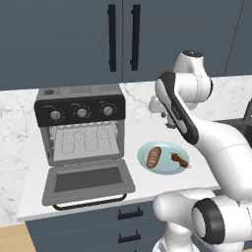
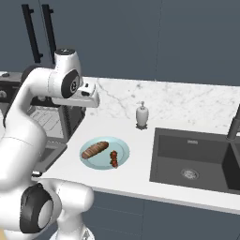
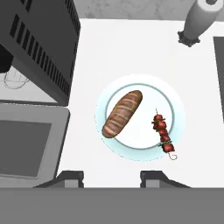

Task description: Pick up the kebab skewer and baguette bread, and place them inside the toaster oven. Close the toaster oven door and start by setting the timer.

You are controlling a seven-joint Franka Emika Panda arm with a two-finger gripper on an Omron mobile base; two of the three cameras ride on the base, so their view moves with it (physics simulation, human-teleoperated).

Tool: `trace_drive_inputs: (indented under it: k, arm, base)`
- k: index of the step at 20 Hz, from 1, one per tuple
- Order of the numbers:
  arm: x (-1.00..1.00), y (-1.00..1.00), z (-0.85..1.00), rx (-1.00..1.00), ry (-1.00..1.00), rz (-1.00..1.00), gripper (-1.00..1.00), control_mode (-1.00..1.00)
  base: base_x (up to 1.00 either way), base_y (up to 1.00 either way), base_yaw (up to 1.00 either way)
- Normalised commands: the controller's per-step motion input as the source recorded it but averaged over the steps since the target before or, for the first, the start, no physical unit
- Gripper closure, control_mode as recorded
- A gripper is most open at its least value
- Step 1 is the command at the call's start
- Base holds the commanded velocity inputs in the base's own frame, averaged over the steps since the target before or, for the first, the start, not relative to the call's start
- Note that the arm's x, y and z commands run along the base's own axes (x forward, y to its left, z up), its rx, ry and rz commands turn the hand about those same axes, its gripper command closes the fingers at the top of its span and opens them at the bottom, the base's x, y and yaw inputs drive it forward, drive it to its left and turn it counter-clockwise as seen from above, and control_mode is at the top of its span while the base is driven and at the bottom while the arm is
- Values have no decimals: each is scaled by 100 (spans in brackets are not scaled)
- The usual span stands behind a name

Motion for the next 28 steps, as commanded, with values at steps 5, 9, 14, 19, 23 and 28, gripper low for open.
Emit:
trace_drive_inputs:
  k: [5,9,14,19,23,28]
  arm:
    - [-46,11,-26,2,-3,0,-100,-100]
    - [-61,91,-35,0,-33,-7,-100,-100]
    - [-4,100,-29,-1,-35,-17,-100,-100]
    - [12,100,-23,0,-13,-20,-100,-100]
    - [24,96,0,0,-9,-14,-100,-100]
    - [25,83,-4,-2,-8,-5,-100,-100]
  base:
    - [0,0,0]
    - [0,0,0]
    - [0,0,0]
    - [0,0,0]
    - [0,0,0]
    - [0,0,0]
